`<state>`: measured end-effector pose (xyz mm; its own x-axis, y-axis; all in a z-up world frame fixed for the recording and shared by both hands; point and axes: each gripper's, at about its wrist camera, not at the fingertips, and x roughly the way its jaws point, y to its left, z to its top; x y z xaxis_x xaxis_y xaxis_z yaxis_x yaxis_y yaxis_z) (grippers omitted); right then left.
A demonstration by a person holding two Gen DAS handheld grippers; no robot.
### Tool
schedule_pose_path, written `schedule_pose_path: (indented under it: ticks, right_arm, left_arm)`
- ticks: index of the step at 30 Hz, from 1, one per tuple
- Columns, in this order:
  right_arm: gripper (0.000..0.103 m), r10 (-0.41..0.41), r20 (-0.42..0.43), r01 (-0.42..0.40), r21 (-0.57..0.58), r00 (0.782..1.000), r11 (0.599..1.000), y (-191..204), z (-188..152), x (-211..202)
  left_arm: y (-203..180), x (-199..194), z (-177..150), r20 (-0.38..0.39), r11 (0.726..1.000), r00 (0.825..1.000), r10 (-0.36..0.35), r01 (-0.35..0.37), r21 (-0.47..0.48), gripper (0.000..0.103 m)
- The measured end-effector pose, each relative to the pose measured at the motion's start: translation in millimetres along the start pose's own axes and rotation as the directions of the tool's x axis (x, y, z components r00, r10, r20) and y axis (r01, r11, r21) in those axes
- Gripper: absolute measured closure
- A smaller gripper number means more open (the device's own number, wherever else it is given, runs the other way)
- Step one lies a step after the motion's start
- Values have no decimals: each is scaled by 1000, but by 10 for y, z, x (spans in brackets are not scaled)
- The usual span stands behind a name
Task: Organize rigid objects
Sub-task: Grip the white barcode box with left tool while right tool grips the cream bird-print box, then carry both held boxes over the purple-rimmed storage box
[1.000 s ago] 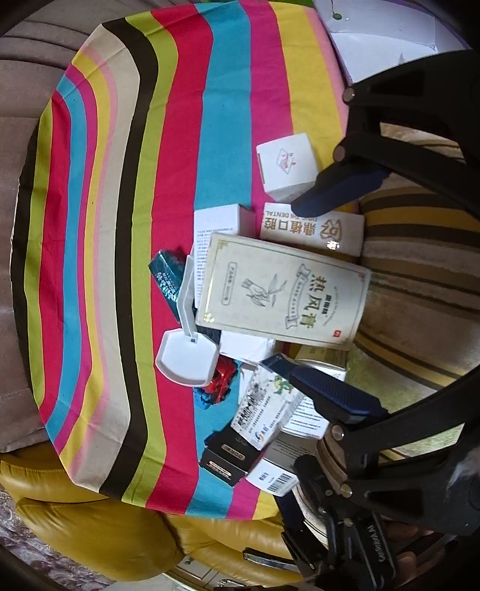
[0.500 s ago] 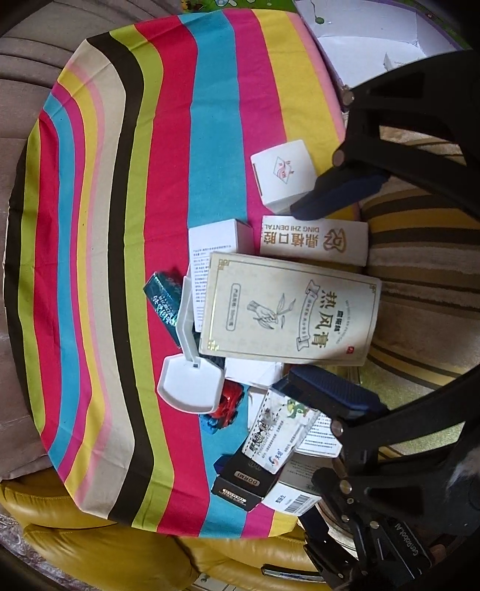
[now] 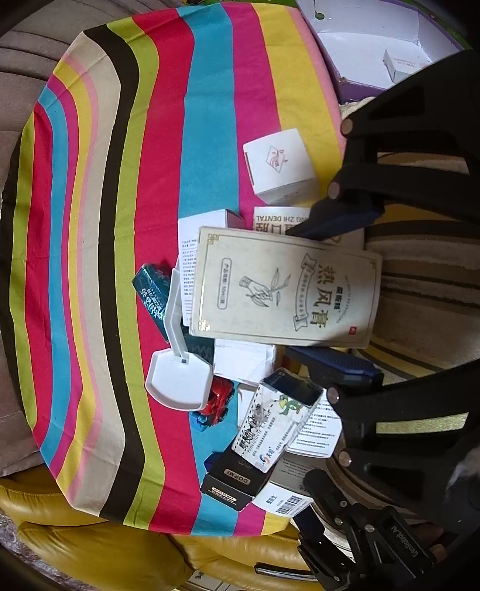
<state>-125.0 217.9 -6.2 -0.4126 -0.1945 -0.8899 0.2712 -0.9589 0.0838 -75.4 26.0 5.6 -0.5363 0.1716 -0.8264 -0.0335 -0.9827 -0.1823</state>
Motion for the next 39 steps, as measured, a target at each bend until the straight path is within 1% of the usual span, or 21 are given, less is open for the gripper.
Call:
schedule_pose_path:
  ticks: [5, 9, 17, 20, 23, 27, 29, 30, 33, 34, 36, 37, 39]
  right_arm:
    - [45, 22, 29, -23, 27, 999, 999, -73, -40, -86]
    - [45, 30, 52, -31, 27, 998, 999, -93, -77, -167]
    - [46, 48, 97, -53, 43, 994, 998, -146, -151, -355]
    - [46, 63, 115, -69, 53, 991, 996, -186, -182, -439]
    - [46, 74, 126, -82, 63, 989, 995, -242, -226, -535]
    - [46, 76, 138, -88, 79, 987, 993, -343, -293, -657]
    - [46, 73, 146, -87, 93, 987, 992, -431, -331, -731]
    - [46, 69, 150, -85, 105, 986, 991, -484, -351, -773]
    - [46, 58, 160, -80, 140, 985, 987, -649, -408, -884]
    - [46, 50, 162, -75, 151, 986, 986, -704, -428, -915]
    - [46, 36, 165, -67, 189, 986, 980, -855, -477, -974]
    - [46, 31, 166, -65, 206, 986, 976, -920, -499, -994]
    - [46, 1, 166, -42, 240, 986, 970, -1064, -562, -1039]
  left_arm:
    - [-11, -95, -22, 19, 1000, 1000, 6, -6, 3, 57]
    - [1, -202, -59, 37, 1000, 999, 2, -3, 4, 57]
    - [-60, -537, -230, 106, 1000, 994, -2, 2, 8, 58]
    - [-126, -688, -283, 137, 1000, 990, -15, 12, 22, 58]
    - [-288, -850, -274, 177, 997, 984, -30, 16, 76, 58]
    - [-551, -965, -212, 199, 986, 975, -101, 72, 148, 58]
    - [-688, -960, -165, 181, 977, 970, -162, 131, 171, 58]
    - [-756, -949, -135, 164, 968, 964, -208, 179, 179, 58]
    - [-974, -905, -63, 125, 938, 945, -303, 272, 217, 58]
    - [-1052, -887, -53, 107, 925, 936, -335, 305, 228, 58]
    - [-1220, -829, -15, 56, 893, 913, -405, 382, 237, 58]
    - [-1311, -790, 10, 30, 878, 902, -431, 411, 245, 58]
    - [-1470, -721, 27, -3, 860, 893, -451, 435, 267, 58]
